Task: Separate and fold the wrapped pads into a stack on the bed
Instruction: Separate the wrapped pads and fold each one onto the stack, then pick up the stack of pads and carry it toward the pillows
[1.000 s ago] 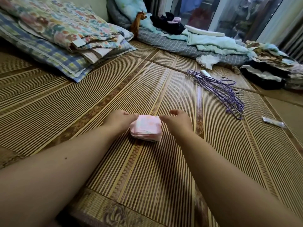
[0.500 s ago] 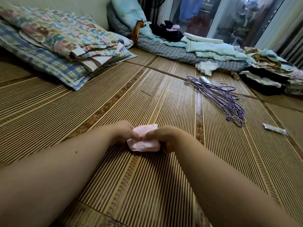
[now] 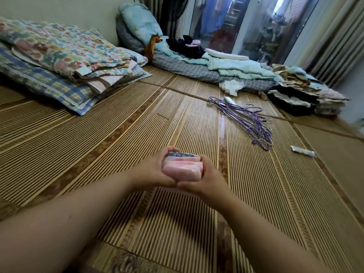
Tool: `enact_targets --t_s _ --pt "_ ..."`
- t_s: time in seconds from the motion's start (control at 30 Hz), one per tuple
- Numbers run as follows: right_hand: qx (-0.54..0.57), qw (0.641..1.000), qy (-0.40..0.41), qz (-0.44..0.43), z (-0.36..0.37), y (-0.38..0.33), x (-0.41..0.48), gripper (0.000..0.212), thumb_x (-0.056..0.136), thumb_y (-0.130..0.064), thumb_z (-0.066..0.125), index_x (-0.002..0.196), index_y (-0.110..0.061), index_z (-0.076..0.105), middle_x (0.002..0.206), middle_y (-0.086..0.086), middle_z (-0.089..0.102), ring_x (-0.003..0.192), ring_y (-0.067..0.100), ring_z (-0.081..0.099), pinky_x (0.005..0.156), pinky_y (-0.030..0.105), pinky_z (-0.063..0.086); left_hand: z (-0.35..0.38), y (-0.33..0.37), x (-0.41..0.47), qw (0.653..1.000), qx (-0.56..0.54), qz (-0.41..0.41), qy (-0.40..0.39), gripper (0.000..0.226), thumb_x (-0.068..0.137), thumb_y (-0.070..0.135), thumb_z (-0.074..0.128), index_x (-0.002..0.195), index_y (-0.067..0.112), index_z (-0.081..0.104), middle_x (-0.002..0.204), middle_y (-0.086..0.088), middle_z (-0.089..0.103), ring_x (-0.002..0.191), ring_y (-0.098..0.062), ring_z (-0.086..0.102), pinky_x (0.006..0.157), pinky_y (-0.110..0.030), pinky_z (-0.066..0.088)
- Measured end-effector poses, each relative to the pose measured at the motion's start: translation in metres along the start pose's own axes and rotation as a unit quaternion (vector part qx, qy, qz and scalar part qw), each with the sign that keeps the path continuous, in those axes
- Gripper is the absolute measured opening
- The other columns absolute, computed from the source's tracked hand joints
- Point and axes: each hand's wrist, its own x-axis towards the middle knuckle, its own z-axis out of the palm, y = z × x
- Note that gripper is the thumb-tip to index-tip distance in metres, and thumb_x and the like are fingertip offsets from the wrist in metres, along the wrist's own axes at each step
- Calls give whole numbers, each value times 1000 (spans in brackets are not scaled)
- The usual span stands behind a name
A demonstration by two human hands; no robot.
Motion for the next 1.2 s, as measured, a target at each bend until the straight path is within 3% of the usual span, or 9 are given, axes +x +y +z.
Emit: enact_targets --t_s 0.13,0.23,0.3,0.43,0.57,0.67,0.77,0.97,1.2 --pt "-32 998 50 -7 -18 19 -66 63 55 -34 89 96 -59 48 104 -22 64 98 -3 63 70 19 56 59 12 -27 987 129 91 35 61 59 50 76 106 58 40 99 21 60 92 11 58 71 -8 50" --pt "-55 996 50 41 -26 39 -104 74 55 -37 88 103 -67 40 104 -23 60 96 -3 61 66 12 52 96 11 -40 988 135 71 -4 62 61 47 76 101 68 34 101 24 59 93 13 57 76 -8 48" --pt "-62 995 46 69 -27 48 -120 83 56 -34 87 119 -57 37 109 -24 57 98 -6 57 66 8 48 114 8 -45 989 138 56 -13 67 62 43 77 102 68 30 102 25 57 93 13 55 77 -8 46" --pt "-40 995 52 71 -25 49 -134 67 63 -28 84 102 -66 45 103 -33 62 95 -18 56 65 5 48 127 12 -51 993 113 31 4 71 66 34 77 118 52 31 106 25 53 96 9 54 78 -6 41" --pt "-12 995 53 86 -28 36 -141 61 66 -30 83 117 -42 53 111 -13 66 99 3 63 80 23 55 124 26 -60 995 100 4 -5 72 72 21 73 128 36 31 114 11 52 105 -8 57 83 -18 48" --pt "22 996 53 74 -35 22 -145 48 72 -29 78 116 -29 60 104 -1 71 91 12 70 73 29 59 120 45 -70 1000 9 -19 20 70 72 22 77 124 38 33 111 7 52 93 -10 62 66 -16 54" --pt "72 992 69 74 -38 5 -138 32 78 -29 73 108 -23 65 93 0 75 84 17 72 68 29 59 118 61 -68 990 -103 -70 62 68 74 19 76 127 31 36 113 -5 55 90 -21 67 68 -29 59" --pt "88 985 114 97 -46 10 -86 6 89 -30 60 93 -28 63 82 1 75 78 21 73 75 45 60 116 64 -21 972 -146 -139 120 41 83 21 66 121 19 51 106 -6 64 91 -23 67 81 -44 57" --pt "75 986 93 116 -62 29 -7 8 88 -35 61 95 -33 63 85 -5 75 77 11 72 71 35 59 89 48 40 968 -123 -179 129 50 81 21 68 127 18 51 111 -6 65 98 -23 64 87 -46 54"
